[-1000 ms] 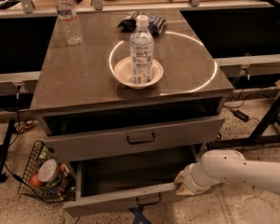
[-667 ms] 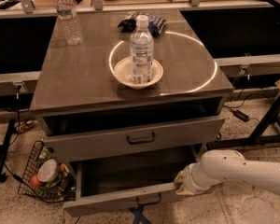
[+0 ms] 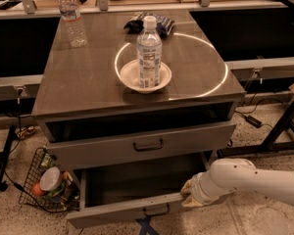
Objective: Close middle drawer
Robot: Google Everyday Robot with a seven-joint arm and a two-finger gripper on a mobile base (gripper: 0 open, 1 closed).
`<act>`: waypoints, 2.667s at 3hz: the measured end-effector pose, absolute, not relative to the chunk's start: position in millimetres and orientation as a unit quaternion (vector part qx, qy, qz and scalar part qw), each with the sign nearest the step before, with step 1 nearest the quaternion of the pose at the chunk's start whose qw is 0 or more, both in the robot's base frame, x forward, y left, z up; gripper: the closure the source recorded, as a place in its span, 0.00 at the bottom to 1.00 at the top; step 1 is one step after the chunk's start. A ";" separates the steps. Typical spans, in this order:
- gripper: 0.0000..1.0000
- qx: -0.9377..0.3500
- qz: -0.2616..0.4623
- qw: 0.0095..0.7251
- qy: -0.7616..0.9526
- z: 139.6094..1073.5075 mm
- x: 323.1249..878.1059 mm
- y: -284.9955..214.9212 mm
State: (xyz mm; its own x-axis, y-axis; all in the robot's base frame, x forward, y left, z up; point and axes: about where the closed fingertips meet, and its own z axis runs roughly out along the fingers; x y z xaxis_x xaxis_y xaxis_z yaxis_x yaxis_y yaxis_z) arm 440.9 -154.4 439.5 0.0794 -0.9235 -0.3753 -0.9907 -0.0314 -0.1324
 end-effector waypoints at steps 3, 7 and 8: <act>0.37 -0.664 0.012 0.218 0.715 511.8 393.4 -181.4; 1.00 -0.676 0.034 0.143 0.722 416.1 416.3 -210.4; 1.00 -0.694 0.034 0.164 0.700 403.2 449.9 -195.1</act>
Offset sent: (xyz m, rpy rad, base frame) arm -0.0449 -0.0229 0.0881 -0.0439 -0.1752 -0.1806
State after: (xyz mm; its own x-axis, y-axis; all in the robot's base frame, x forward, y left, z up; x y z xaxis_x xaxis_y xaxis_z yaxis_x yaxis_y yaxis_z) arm 449.9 -195.1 403.2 0.0185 -0.9606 -0.2774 -0.9831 0.0331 -0.1803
